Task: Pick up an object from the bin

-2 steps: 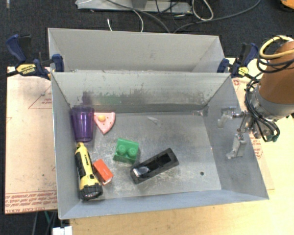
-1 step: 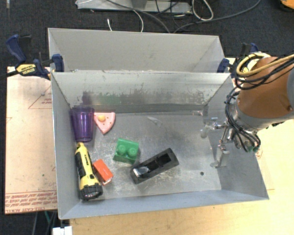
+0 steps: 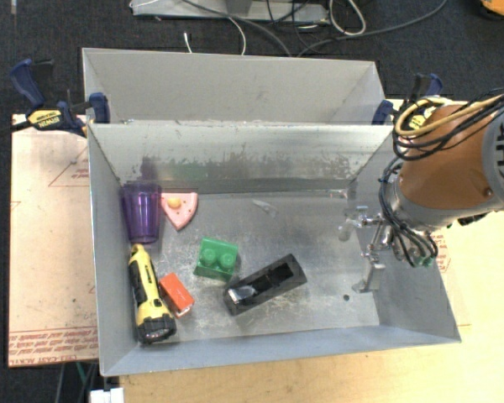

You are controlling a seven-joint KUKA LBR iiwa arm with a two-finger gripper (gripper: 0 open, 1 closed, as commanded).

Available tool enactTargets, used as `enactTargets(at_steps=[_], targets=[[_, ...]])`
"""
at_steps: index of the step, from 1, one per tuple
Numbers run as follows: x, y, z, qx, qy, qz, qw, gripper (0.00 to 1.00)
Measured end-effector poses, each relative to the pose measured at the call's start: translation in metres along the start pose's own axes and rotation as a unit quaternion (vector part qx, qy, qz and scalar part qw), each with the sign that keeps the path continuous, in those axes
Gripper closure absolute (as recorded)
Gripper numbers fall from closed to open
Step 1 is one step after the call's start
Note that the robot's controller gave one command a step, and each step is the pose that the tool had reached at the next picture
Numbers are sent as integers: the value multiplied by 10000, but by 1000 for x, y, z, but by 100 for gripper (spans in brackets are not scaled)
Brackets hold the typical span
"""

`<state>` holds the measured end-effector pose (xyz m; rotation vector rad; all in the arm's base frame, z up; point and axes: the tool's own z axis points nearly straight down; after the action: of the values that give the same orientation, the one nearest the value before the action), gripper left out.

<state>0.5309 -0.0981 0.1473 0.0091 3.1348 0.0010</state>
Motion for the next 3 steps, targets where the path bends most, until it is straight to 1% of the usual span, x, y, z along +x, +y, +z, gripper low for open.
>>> enactTargets(at_steps=[1, 2, 3], targets=[[6, 49, 16, -2, -4, -595, 9982, 0], [-14, 86, 32, 11, -41, -666, 9978, 0], [12, 98, 45, -3, -35, -508, 9987, 0]])
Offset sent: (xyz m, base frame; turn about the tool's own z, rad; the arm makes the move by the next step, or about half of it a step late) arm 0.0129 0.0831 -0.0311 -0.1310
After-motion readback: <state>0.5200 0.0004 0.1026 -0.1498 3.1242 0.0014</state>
